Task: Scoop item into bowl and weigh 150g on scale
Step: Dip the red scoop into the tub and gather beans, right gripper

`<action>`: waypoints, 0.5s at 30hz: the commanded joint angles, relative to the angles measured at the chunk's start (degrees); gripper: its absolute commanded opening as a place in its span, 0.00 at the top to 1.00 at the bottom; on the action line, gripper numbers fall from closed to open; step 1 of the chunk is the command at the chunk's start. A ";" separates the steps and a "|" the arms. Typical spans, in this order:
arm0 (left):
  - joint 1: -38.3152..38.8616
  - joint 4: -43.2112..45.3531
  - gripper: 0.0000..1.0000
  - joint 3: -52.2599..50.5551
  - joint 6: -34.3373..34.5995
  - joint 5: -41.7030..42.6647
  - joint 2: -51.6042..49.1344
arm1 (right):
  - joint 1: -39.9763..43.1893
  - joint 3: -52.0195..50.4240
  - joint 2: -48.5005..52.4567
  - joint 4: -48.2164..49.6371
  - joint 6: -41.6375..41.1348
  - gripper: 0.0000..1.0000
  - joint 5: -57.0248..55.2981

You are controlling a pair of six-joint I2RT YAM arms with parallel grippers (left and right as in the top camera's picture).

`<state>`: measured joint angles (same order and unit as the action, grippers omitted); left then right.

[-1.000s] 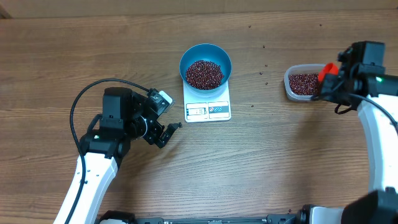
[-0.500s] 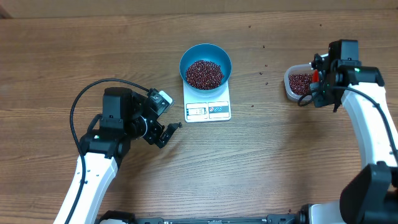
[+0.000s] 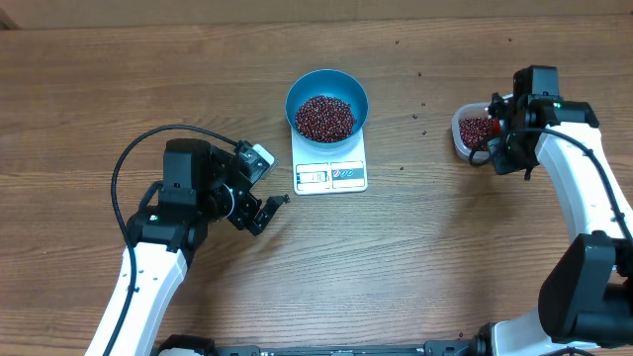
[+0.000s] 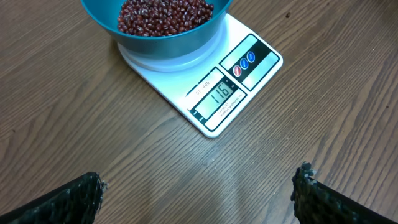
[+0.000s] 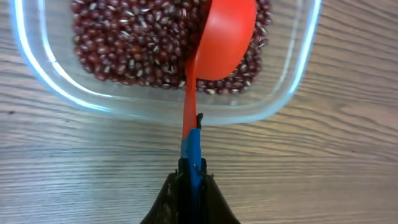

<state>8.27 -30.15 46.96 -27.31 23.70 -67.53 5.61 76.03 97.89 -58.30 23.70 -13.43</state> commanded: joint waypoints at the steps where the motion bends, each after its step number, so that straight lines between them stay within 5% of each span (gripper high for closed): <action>1: 0.02 0.15 0.00 0.04 0.55 -0.17 0.02 | -1.77 1.14 0.61 -1.05 2.40 0.96 4.35; 15: 0.02 0.15 0.01 0.04 0.55 -0.17 0.02 | 1.29 1.14 0.61 -1.84 -2.73 0.96 25.00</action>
<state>8.27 -30.15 46.96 -27.31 23.70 -67.53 4.54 76.14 97.91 -59.18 22.31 0.03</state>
